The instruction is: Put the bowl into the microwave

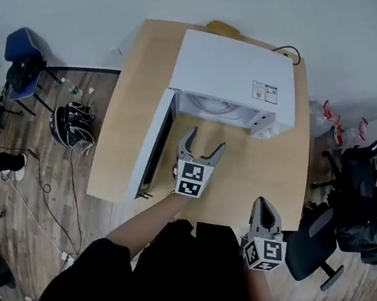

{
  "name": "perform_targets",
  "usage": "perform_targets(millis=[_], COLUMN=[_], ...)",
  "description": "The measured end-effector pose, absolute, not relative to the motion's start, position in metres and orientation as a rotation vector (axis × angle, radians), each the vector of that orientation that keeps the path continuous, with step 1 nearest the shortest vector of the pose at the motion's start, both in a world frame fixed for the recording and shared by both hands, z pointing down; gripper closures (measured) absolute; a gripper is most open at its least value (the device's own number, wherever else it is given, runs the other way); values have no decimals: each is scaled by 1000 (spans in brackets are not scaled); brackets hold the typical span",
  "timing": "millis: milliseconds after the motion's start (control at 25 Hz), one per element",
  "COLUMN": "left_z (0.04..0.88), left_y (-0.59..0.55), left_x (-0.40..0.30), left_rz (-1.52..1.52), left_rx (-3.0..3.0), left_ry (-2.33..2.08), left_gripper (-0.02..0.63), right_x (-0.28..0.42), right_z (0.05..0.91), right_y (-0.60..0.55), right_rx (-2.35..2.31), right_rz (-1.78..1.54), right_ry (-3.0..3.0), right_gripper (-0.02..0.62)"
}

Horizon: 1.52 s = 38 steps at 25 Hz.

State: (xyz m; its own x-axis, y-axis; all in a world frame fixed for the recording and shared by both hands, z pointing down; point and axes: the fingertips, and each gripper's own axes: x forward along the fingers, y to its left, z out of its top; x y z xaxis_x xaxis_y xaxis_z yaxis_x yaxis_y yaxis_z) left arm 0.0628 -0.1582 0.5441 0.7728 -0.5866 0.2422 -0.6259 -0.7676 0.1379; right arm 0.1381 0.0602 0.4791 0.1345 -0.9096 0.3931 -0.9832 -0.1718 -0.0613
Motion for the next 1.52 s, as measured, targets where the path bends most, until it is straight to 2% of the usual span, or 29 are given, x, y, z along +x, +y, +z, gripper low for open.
perform_targets(millis=[240,440,600,640,720,920,1080,1520], left_z=[487,461,433,426,414,380,371,364], left_y=[-110,-51,-8,0,10,20,33,65], left_x=[35,31,25,22,16,6,14,12], left_rz=[146,289,220,206,163,47,57,59], left_rx=[2717,2757,2769,2772,2775,2799,2788,2803], left_ry=[-949,-797,-738,-741,-763,-863,-933,-1089], left_gripper=[225,227,237,271,459,572,594,594], right_x=[150,143,139,139,140,142,145,175], right_z=[467,454,438,434,424,397,387,380], right_y=[77,82,81,80,79,84,96,125], right_rx=[2255,2256,2234,2229,2216,2163,2106,2064], right_rz=[456,416,376,367,349,300,262,180], right_ry=[-1830,-1863,-1920,-1934,-1965,-2058,-2121,-2106], right_gripper=[535,535,535,535,535,535,535,535])
